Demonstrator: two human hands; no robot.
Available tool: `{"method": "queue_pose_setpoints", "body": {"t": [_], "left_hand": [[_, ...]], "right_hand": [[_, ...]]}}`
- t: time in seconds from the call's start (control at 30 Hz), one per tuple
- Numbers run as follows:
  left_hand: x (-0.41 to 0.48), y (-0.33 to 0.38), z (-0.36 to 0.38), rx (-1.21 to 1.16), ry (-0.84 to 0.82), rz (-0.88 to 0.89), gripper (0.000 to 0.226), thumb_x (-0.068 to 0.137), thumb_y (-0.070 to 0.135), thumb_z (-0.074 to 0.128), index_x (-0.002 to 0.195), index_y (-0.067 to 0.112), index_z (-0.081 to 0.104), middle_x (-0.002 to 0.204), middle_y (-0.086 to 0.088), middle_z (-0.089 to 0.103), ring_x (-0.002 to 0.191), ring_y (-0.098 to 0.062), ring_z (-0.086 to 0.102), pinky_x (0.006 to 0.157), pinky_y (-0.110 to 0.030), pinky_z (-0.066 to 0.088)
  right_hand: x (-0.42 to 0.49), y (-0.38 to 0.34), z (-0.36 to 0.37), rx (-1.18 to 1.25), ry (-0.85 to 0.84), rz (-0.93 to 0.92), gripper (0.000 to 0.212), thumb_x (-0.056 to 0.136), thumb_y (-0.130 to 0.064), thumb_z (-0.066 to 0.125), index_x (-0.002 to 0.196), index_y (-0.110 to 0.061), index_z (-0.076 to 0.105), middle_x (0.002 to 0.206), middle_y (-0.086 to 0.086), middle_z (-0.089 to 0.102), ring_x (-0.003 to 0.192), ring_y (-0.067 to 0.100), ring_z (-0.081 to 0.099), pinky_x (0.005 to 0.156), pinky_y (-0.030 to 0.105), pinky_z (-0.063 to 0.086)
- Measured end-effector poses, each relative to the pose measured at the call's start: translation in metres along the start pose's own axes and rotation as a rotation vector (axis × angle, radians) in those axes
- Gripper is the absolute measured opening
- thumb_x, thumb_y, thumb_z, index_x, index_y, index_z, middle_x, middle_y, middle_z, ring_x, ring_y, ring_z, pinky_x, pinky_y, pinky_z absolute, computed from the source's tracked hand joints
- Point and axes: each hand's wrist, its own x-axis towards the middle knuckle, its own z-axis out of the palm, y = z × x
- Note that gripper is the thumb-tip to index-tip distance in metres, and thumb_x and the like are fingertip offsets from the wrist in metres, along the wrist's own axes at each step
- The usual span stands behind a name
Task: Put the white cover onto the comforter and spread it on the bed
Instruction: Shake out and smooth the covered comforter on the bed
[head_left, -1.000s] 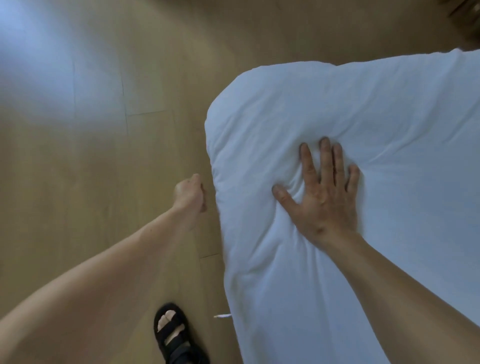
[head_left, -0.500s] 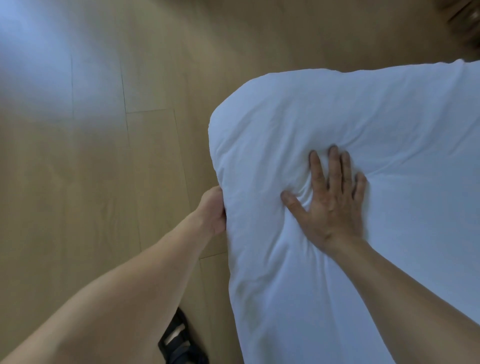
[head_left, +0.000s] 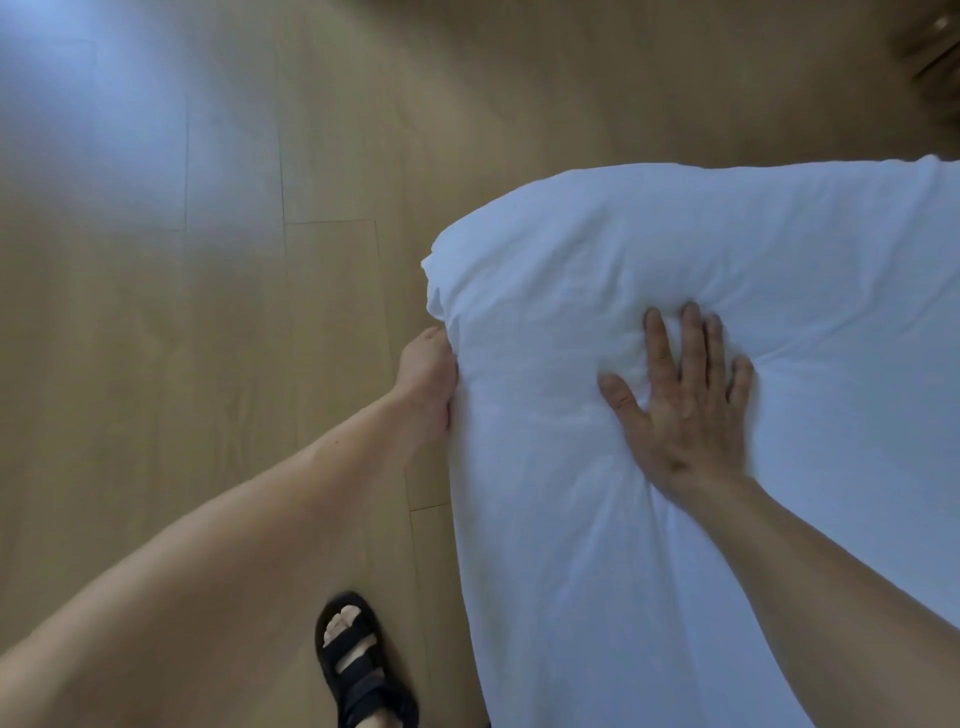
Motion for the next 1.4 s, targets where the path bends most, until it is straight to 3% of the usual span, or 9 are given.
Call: {"method": "queue_pose_setpoints", "body": {"t": [0.2, 0.3, 0.5, 0.67, 0.8, 1.0, 1.1, 1.27, 1.4], "left_hand": [[0.006, 0.006, -0.025, 0.014, 0.164, 0.017, 0.004, 0.082, 0.016, 0.054, 0.079, 0.016, 0.057, 0.079, -0.003, 0.054, 0.07, -0.019, 0.048, 0.062, -0.034, 0.038], [0.006, 0.01, -0.023, -0.033, 0.212, 0.016, 0.028, 0.079, 0.011, 0.053, 0.055, 0.019, 0.042, 0.065, 0.001, 0.044, 0.068, -0.019, 0.04, 0.059, -0.033, 0.032], [-0.016, 0.023, 0.001, 0.016, 0.111, 0.11, 0.044, 0.091, 0.019, 0.052, 0.056, 0.021, 0.024, 0.053, 0.007, 0.028, 0.05, -0.017, 0.025, 0.05, -0.026, 0.021], [-0.023, 0.027, -0.024, 0.117, 0.135, 0.184, 0.044, 0.096, 0.034, 0.055, 0.06, 0.019, 0.035, 0.054, 0.006, 0.038, 0.059, -0.018, 0.036, 0.062, -0.032, 0.03], [-0.047, 0.049, -0.045, 0.024, -0.033, 0.235, 0.036, 0.094, 0.035, 0.061, 0.087, 0.001, 0.059, 0.082, -0.01, 0.057, 0.072, -0.023, 0.053, 0.067, -0.038, 0.041], [-0.019, 0.035, -0.067, 0.273, 0.388, 0.304, 0.027, 0.1, 0.025, 0.043, 0.081, 0.009, 0.053, 0.071, -0.001, 0.045, 0.074, -0.019, 0.043, 0.058, -0.03, 0.035], [-0.02, 0.037, -0.063, 0.34, 0.398, 0.392, 0.027, 0.101, 0.025, 0.041, 0.086, 0.008, 0.056, 0.069, 0.003, 0.046, 0.067, -0.016, 0.042, 0.057, -0.029, 0.036], [-0.036, 0.047, -0.08, 0.175, 0.285, 0.499, 0.027, 0.1, 0.031, 0.047, 0.085, 0.011, 0.058, 0.072, -0.001, 0.048, 0.063, -0.016, 0.044, 0.057, -0.028, 0.038], [-0.009, 0.026, -0.088, 0.338, 0.459, 0.384, 0.033, 0.102, 0.029, 0.044, 0.076, 0.011, 0.054, 0.069, 0.001, 0.046, 0.073, -0.02, 0.044, 0.059, -0.032, 0.036]], "right_hand": [[0.002, 0.009, 0.002, -0.019, 0.007, 0.007, 0.08, 0.086, -0.079, 0.004, 0.156, -0.041, -0.009, 0.166, -0.005, -0.014, 0.151, 0.016, -0.018, 0.121, 0.046, -0.007], [0.003, 0.012, 0.003, 0.0, 0.001, 0.004, 0.08, 0.087, -0.079, 0.006, 0.156, -0.04, -0.007, 0.166, -0.005, -0.013, 0.151, 0.015, -0.018, 0.121, 0.046, -0.008], [0.007, 0.014, 0.003, -0.011, -0.004, 0.019, 0.082, 0.087, -0.079, 0.004, 0.157, -0.038, -0.005, 0.167, -0.002, -0.01, 0.152, 0.017, -0.013, 0.122, 0.048, -0.002], [0.003, 0.007, -0.002, -0.003, -0.003, 0.026, 0.081, 0.087, -0.076, 0.003, 0.157, -0.036, -0.002, 0.167, -0.002, -0.008, 0.152, 0.017, -0.012, 0.122, 0.048, -0.003], [0.0, 0.005, -0.013, 0.147, 0.083, 0.066, 0.079, 0.089, -0.071, 0.008, 0.158, -0.033, 0.002, 0.167, -0.001, -0.001, 0.153, 0.017, -0.007, 0.122, 0.047, -0.003], [-0.004, 0.036, -0.014, -0.007, -0.023, 0.201, 0.084, 0.085, -0.076, 0.0, 0.158, -0.034, 0.002, 0.167, -0.003, -0.004, 0.152, 0.02, -0.008, 0.12, 0.054, -0.003], [0.0, 0.037, -0.01, -0.009, 0.002, 0.184, 0.078, 0.089, -0.074, 0.005, 0.157, -0.037, 0.002, 0.167, -0.001, -0.002, 0.152, 0.022, -0.006, 0.119, 0.054, -0.002], [0.002, 0.052, -0.009, 0.037, 0.057, 0.304, 0.077, 0.089, -0.072, 0.005, 0.158, -0.037, 0.005, 0.167, -0.002, -0.001, 0.153, 0.024, -0.004, 0.12, 0.053, 0.0], [-0.002, 0.046, -0.008, -0.003, 0.007, 0.296, 0.079, 0.088, -0.072, 0.002, 0.158, -0.036, 0.003, 0.167, -0.002, -0.004, 0.152, 0.023, -0.007, 0.12, 0.054, 0.0]]}}
